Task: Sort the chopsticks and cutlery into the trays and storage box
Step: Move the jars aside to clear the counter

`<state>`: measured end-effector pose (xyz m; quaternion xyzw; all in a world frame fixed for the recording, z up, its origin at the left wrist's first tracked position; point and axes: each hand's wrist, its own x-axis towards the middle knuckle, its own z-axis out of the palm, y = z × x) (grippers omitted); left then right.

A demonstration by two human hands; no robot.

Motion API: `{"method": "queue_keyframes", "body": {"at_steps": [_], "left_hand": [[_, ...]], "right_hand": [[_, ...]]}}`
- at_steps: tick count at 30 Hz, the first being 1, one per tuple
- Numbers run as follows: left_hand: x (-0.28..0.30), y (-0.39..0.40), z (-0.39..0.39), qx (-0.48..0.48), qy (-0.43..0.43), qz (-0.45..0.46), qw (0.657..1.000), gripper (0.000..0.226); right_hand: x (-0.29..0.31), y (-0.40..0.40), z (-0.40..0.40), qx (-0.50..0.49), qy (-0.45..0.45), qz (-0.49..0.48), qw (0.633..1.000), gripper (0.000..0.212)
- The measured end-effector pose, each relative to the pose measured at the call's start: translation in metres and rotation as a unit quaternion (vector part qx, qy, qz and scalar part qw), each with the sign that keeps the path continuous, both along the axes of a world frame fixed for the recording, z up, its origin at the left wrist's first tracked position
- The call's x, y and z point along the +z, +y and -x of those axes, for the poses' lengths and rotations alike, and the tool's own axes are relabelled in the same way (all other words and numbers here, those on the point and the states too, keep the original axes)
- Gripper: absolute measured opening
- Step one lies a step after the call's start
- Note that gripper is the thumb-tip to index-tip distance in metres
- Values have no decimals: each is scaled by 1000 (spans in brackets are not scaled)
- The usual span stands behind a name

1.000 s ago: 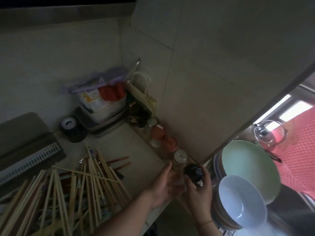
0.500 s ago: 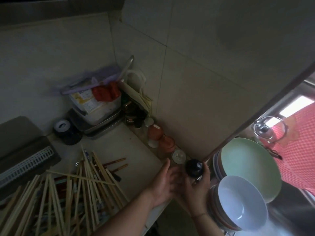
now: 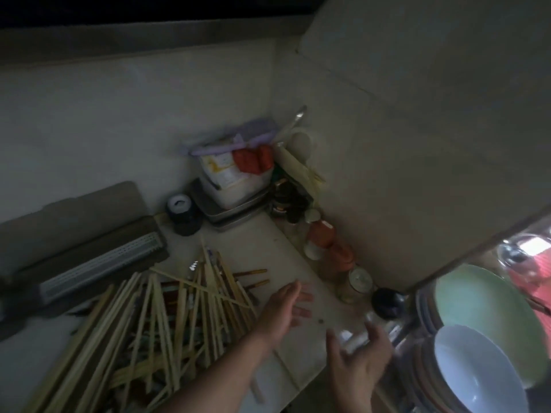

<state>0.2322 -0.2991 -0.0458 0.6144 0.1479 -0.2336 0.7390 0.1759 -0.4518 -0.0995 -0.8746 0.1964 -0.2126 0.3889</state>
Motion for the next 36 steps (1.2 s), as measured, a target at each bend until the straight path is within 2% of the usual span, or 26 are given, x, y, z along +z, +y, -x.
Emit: {"method": "queue_keyframes", "body": {"at_steps": [2,3,5,7,10,13,18,20,23,26,29,32,36], "left_hand": [[0,33,13,39,-105,-131,985,33],[0,52,22,36,-153,-213,964,32],[3,95,42,4,-234,-391,890,30],[8,138,64,-4,-288,-508,812,32],[10,201,111,47,-304,-594,743,31],[9,257,167,84,-246,-667,698,34],[3,314,245,179,-165,-705,666,38],[2,324,264,240,-144,-706,651,39],[4,334,281,309,-96,-690,647,48],[0,343,289,318,-18,-682,659,62],[-4,345,292,321,7,-676,664,70],[-8,342,292,318,15,-678,663,80],[-13,339,291,313,8,-674,670,85]], "right_hand": [[14,25,-6,12,-12,13,1000,75],[22,40,-11,40,-24,19,999,69],[31,72,-17,141,-37,25,989,52],[35,107,-19,266,-43,1,963,38],[37,167,-14,447,-13,0,895,29],[37,231,0,588,35,51,807,31],[43,322,37,752,53,146,641,50],[51,353,50,777,39,162,607,55],[58,398,64,797,24,174,577,62],[55,439,71,799,40,221,557,78],[39,472,70,801,82,259,533,89],[29,490,70,806,129,262,514,83],[30,493,73,812,156,223,516,77]]}}
